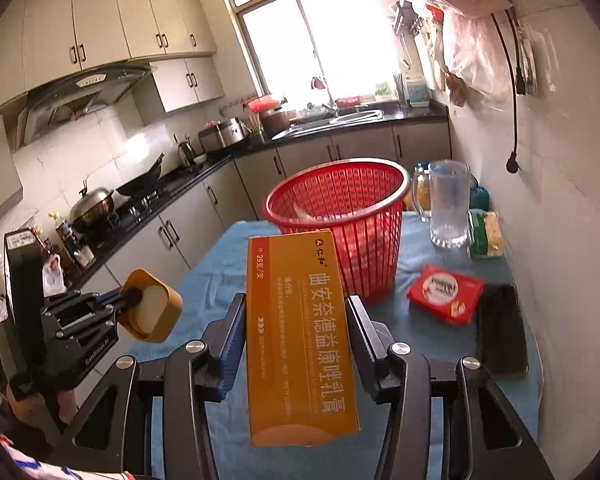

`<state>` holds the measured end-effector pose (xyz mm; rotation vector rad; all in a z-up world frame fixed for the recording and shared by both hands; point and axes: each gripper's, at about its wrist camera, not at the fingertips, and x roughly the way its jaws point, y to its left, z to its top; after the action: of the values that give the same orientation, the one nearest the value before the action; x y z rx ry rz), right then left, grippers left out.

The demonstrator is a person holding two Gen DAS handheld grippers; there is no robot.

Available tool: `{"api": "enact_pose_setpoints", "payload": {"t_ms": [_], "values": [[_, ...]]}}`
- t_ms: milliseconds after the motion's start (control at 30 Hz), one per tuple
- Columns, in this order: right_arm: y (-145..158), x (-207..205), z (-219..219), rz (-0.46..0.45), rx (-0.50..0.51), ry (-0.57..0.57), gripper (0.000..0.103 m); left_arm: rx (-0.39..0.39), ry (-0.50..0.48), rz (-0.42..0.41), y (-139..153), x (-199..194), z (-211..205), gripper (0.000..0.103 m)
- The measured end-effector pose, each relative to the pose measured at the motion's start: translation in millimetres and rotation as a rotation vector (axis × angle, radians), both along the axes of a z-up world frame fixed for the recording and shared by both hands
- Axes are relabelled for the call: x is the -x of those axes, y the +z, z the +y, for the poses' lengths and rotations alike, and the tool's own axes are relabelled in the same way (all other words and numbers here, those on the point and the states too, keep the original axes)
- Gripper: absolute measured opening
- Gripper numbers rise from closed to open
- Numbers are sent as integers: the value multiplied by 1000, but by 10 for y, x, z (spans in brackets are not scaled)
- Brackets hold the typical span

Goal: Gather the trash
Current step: 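Carry the yellow container and orange box over the red basket with both grippers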

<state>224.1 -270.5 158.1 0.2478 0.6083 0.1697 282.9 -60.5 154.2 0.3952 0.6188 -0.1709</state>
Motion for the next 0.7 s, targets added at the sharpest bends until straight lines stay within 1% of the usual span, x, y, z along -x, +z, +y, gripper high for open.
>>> {"api": "enact_pose_setpoints", "payload": {"t_ms": [133, 367, 700], "values": [[80, -119, -20, -17, -1, -9, 52, -3, -2, -19, 74, -91, -3, 6], [155, -269, -19, -29, -1, -13, 52, 11, -3, -23, 119, -202, -8, 6], [175, -267, -63, -35, 1, -27, 52, 25, -5, -24, 139, -183, 5, 6]]}}
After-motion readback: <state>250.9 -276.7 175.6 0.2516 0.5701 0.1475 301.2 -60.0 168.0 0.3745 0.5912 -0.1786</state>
